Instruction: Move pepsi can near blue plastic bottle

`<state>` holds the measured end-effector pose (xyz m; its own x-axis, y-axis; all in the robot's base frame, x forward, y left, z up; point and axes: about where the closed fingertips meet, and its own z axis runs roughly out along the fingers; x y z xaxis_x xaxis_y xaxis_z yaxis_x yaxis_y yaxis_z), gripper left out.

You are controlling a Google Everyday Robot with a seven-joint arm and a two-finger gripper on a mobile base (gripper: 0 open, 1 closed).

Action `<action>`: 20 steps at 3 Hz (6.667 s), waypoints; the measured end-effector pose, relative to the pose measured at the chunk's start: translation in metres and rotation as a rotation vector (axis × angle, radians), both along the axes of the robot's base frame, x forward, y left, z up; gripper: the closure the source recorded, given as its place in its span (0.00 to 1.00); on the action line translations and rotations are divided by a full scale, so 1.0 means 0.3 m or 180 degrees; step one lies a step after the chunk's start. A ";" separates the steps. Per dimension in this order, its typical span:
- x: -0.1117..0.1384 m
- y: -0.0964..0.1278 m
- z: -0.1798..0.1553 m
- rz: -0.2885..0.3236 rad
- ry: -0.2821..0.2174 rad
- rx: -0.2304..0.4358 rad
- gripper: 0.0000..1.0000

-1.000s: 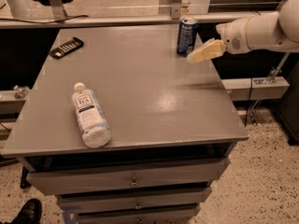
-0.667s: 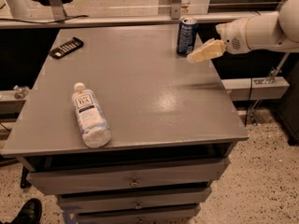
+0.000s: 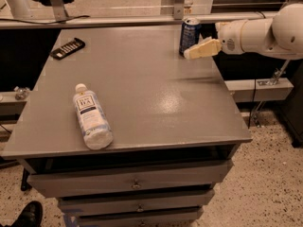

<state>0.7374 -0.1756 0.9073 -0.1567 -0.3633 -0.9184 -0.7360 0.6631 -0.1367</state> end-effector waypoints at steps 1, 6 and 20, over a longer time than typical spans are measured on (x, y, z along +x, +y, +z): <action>0.079 0.003 -0.022 -0.0080 -0.0086 0.0132 0.00; 0.221 0.052 -0.112 -0.0273 -0.0040 0.0465 0.64; -0.775 0.871 -0.167 0.2467 0.0467 0.0554 1.00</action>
Offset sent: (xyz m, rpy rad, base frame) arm 0.0757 -0.0021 -0.0322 0.1136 -0.0423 -0.0926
